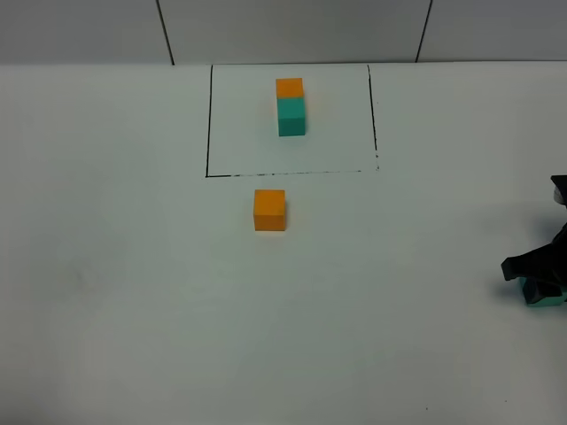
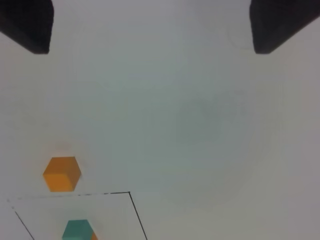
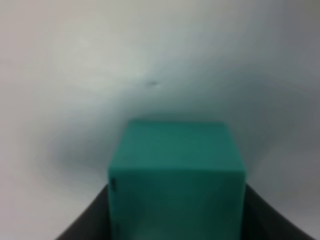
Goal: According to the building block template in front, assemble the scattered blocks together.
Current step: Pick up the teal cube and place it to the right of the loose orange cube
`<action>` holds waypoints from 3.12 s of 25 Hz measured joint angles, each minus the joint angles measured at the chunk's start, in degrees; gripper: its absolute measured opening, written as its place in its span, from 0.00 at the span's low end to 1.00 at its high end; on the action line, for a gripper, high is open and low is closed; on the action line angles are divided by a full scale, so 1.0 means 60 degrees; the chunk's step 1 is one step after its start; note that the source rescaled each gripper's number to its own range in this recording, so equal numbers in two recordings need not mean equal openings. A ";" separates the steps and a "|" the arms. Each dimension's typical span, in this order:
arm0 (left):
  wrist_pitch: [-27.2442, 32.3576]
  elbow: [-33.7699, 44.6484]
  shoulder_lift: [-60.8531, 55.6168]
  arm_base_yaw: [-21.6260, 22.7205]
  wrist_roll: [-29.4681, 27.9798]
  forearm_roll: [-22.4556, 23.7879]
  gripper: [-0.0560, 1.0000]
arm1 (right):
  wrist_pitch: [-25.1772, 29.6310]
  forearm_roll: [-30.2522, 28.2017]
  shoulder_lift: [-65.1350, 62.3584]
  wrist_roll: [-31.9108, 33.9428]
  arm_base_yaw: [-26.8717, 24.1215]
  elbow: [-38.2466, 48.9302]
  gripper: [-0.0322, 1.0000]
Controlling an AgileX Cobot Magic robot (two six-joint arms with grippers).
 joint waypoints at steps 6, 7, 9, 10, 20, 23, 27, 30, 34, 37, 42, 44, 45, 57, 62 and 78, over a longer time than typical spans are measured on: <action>0.0000 0.0000 0.0000 0.0000 0.0000 0.0000 0.84 | 0.0508 -0.0326 0.0000 -0.0116 0.0099 -0.0387 0.04; 0.0000 0.0000 0.0000 0.0000 0.0000 0.0000 0.84 | 0.0877 -0.0447 0.0000 -0.0262 0.0263 -0.0636 0.04; 0.0000 0.0000 0.0000 0.0000 0.0000 0.0000 0.84 | 0.1709 -0.0811 0.0003 -0.0818 0.0750 -0.1206 0.04; 0.0000 0.0000 0.0000 0.0000 0.0000 0.0000 0.84 | 0.2193 -0.1018 0.0003 -0.1214 0.1108 -0.1559 0.04; 0.0000 0.0000 0.0000 0.0000 0.0000 0.0000 0.84 | 0.4231 -0.2079 0.1274 -0.5940 0.4841 -0.5746 0.04; 0.0000 0.0000 0.0000 0.0000 0.0000 0.0000 0.84 | 0.4670 -0.2079 0.2262 -0.6688 0.5339 -0.6945 0.04; 0.0000 0.0000 0.0000 0.0000 0.0000 0.0000 0.84 | 0.4980 -0.1938 0.3326 -0.7092 0.5628 -0.8112 0.04; 0.0000 0.0000 0.0000 0.0000 0.0000 0.0000 0.84 | 0.5156 -0.1612 0.3774 -0.7468 0.5699 -0.8632 0.04; 0.0000 0.0000 -0.0025 0.0000 0.0000 0.0000 0.84 | 0.5203 -0.1495 0.4166 -0.7725 0.5821 -0.9217 0.04; 0.0000 0.0000 -0.0041 0.0000 0.0000 0.0000 0.84 | 0.5275 -0.1446 0.4483 -0.7748 0.5871 -0.9679 0.04; 0.0000 0.0000 -0.0041 0.0000 0.0000 0.0000 0.84 | 0.5324 -0.1320 0.5045 -0.7767 0.5871 -1.0162 0.04; 0.0000 0.0000 -0.0041 0.0000 0.0000 0.0000 0.84 | 0.5340 -0.1103 0.5215 -0.7786 0.5879 -1.0288 0.04; 0.0000 0.0000 -0.0041 0.0000 0.0000 0.0000 0.84 | 0.5340 -0.1018 0.5297 -0.7812 0.5890 -1.0372 0.04; 0.0000 0.0000 -0.0041 0.0000 0.0000 0.0000 0.84 | 0.4963 -0.0544 0.5870 -0.7861 0.6053 -1.0742 0.04; 0.0000 0.0000 -0.0041 0.0000 0.0000 0.0000 0.84 | 0.4895 -0.0416 0.5963 -0.7851 0.6053 -1.0761 0.04; 0.0000 0.0000 -0.0041 0.0000 0.0000 0.0000 0.84 | 0.4678 -0.0112 0.6028 -0.7737 0.6044 -1.0778 0.04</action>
